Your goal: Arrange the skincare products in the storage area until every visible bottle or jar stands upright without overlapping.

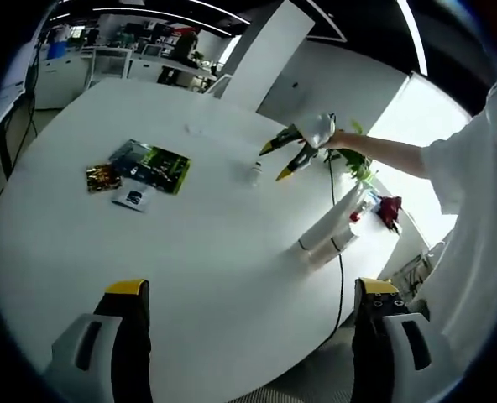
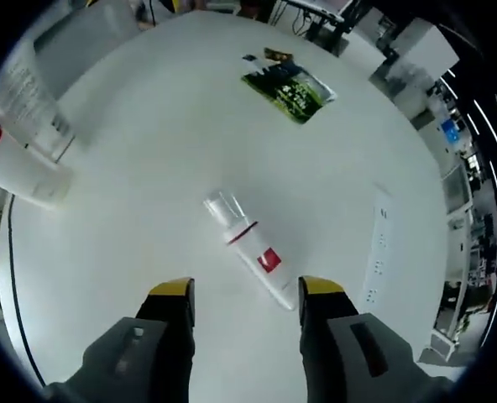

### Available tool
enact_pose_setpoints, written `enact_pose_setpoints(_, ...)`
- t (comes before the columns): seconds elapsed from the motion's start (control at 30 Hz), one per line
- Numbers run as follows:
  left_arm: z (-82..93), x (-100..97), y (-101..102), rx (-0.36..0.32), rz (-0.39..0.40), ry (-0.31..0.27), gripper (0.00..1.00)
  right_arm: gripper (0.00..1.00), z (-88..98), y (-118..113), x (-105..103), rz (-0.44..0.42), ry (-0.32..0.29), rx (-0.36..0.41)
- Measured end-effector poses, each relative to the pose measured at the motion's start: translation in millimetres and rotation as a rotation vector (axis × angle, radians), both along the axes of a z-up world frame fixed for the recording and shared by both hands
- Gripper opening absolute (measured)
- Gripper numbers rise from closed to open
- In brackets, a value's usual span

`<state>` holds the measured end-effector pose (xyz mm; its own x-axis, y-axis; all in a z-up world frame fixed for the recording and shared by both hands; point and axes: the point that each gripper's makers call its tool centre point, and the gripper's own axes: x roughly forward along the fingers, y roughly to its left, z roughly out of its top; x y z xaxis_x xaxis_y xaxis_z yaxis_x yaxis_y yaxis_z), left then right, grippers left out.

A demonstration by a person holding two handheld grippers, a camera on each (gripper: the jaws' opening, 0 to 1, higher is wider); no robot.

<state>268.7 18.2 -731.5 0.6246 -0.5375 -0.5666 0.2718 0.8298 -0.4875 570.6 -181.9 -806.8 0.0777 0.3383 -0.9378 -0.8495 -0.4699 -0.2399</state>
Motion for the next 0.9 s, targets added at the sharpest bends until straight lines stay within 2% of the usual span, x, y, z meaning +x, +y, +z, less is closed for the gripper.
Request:
enact_pose_setpoints(0.33, -4.8, 6.7, -11, 0.000, -0.020, 0.018, 0.94, 0.45, -17.3, 17, -4, 0.133, 0.010, -0.049)
enact_pose_setpoints(0.43, -5.3, 6.7, -12, 0.002, -0.023, 0.019, 0.94, 0.39, -24.0, 16, -8, 0.166, 0.022, -0.065)
enact_pose_setpoints(0.5, -6.0, 5.8, -12, 0.003, -0.023, 0.023, 0.94, 0.28, -24.2, 13, -9, 0.168, 0.035, -0.073)
enact_pose_setpoints(0.57, -7.1, 5.3, -12, 0.003, -0.021, 0.026, 0.94, 0.21, -27.8, 6, -22, 0.186, 0.103, -0.089)
enact_pose_setpoints(0.6, -7.0, 5.3, -13, 0.002, -0.019, 0.027, 0.94, 0.21, -24.6, 9, -16, 0.176, 0.068, -0.059)
enact_pose_setpoints(0.67, -7.4, 6.0, -14, -0.004, -0.016, 0.027, 0.93, 0.20, -23.5, 8, -14, 0.103, 0.099, -0.034)
enact_pose_setpoints(0.77, -7.7, 6.9, -18, -0.007, -0.021, 0.024, 0.93, 0.20, -23.1, 8, -12, 0.062, 0.127, -0.012)
enact_pose_setpoints(0.8, -6.6, 7.6, -20, -0.006, -0.027, 0.022, 0.93, 0.20, -23.0, 7, -12, 0.017, 0.137, -0.010)
enact_pose_setpoints(0.9, -2.5, 8.2, -23, -0.010, -0.037, 0.013, 0.93, 0.19, -22.5, 6, -17, 0.039, 0.119, -0.013)
